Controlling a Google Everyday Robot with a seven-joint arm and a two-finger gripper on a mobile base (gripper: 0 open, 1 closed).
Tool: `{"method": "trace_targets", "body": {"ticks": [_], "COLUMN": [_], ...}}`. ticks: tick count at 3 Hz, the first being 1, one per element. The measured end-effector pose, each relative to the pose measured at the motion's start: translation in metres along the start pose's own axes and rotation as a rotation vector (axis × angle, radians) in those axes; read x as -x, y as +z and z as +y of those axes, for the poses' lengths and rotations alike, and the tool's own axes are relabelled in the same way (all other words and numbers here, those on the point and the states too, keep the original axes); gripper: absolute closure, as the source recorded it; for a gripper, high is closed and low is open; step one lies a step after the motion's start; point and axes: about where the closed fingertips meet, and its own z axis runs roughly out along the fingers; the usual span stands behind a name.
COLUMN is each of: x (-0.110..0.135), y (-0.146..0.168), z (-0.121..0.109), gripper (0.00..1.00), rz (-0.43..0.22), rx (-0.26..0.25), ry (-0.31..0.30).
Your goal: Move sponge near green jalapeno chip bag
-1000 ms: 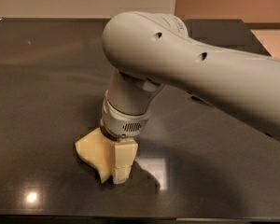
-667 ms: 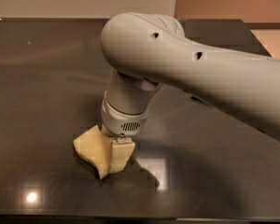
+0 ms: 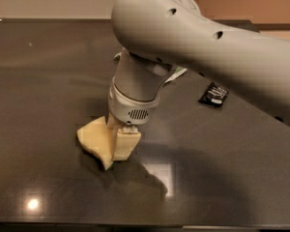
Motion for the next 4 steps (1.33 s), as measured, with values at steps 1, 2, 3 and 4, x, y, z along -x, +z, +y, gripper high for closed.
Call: {"method": "trace_targets", "body": {"ticks": [1, 2, 3, 4], "x": [-0.003, -0.022, -0.031, -0.094], "y": [-0.018, -0.076, -0.100, -0.097], "z": [-0.015, -0.078, -0.105, -0.149], "gripper": [1.00, 1.00, 1.00, 1.00], "rz": [-0.006, -0.017, -0.022, 0.041], "rx": [-0.027, -0.168, -0.226, -0.285], "ry": [0.034, 0.155, 0.209, 0.330]}}
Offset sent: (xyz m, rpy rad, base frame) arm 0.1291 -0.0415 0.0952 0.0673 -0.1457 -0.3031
